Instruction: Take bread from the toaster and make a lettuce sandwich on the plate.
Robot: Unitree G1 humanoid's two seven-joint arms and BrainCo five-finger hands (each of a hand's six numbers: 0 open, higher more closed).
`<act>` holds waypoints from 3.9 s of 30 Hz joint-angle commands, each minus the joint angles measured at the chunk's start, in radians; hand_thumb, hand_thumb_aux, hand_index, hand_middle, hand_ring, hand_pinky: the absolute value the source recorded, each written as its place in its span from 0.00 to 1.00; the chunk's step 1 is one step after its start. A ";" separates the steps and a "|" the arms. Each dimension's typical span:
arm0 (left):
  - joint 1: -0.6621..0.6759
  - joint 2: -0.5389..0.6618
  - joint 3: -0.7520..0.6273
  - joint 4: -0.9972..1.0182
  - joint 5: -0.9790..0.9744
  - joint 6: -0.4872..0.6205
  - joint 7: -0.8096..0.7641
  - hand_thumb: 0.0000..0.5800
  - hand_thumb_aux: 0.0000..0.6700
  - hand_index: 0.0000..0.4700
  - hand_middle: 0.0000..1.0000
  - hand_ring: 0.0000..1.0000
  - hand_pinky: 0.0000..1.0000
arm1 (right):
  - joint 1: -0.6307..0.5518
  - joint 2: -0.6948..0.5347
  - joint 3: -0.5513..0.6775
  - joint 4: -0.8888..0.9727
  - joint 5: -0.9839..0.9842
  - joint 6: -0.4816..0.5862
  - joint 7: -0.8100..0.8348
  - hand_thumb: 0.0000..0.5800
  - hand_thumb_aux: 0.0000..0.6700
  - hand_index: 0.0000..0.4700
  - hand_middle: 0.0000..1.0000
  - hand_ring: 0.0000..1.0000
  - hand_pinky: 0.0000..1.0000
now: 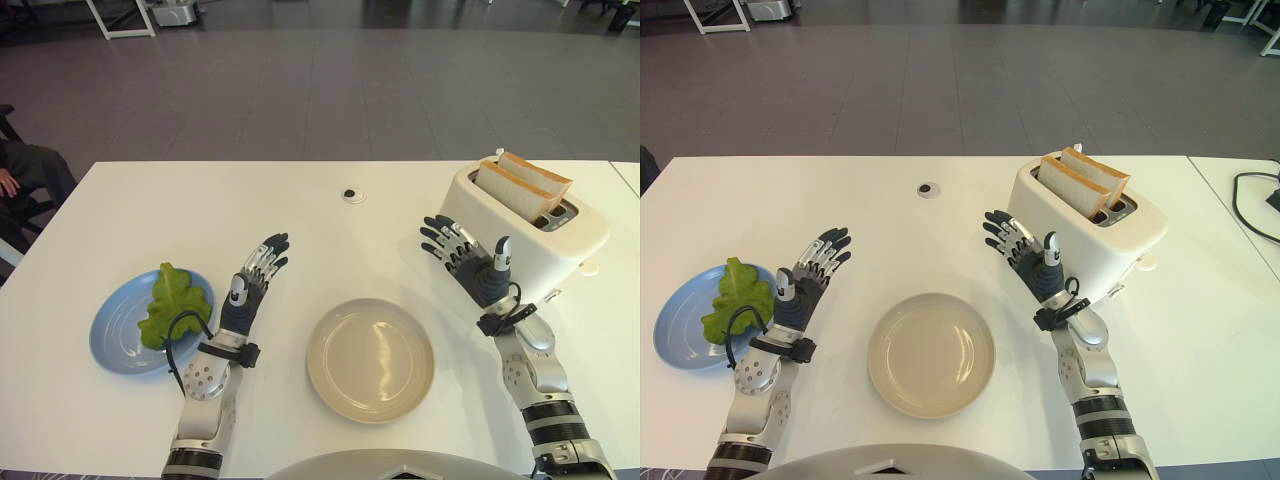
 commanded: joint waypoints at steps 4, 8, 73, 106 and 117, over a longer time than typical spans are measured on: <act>0.010 -0.013 0.017 0.007 0.034 0.019 -0.021 0.00 0.00 0.00 0.00 0.00 0.00 | 0.009 0.006 -0.003 0.054 -0.127 0.026 0.017 0.00 0.00 0.00 0.00 0.00 0.00; 0.008 -0.025 0.018 0.010 0.030 0.011 -0.045 0.00 0.00 0.00 0.00 0.00 0.00 | 0.018 0.020 -0.021 0.048 -0.112 0.027 0.057 0.00 0.00 0.00 0.00 0.00 0.00; 0.023 -0.077 0.010 -0.022 0.076 0.030 -0.137 0.00 0.00 0.00 0.00 0.00 0.00 | -0.389 -0.544 -0.163 0.483 -0.943 -0.298 -0.489 0.84 0.60 0.60 0.00 0.00 0.00; 0.014 -0.080 0.016 -0.006 0.098 0.015 -0.145 0.00 0.00 0.00 0.00 0.00 0.00 | -0.481 -0.426 -0.361 0.429 -0.271 -0.241 -0.190 1.00 1.00 1.00 0.00 0.00 0.00; 0.004 -0.082 0.021 -0.007 0.100 0.001 -0.139 0.00 0.00 0.00 0.00 0.00 0.00 | -0.096 -0.387 -0.278 -0.483 0.321 0.473 0.038 1.00 1.00 1.00 0.00 0.00 0.00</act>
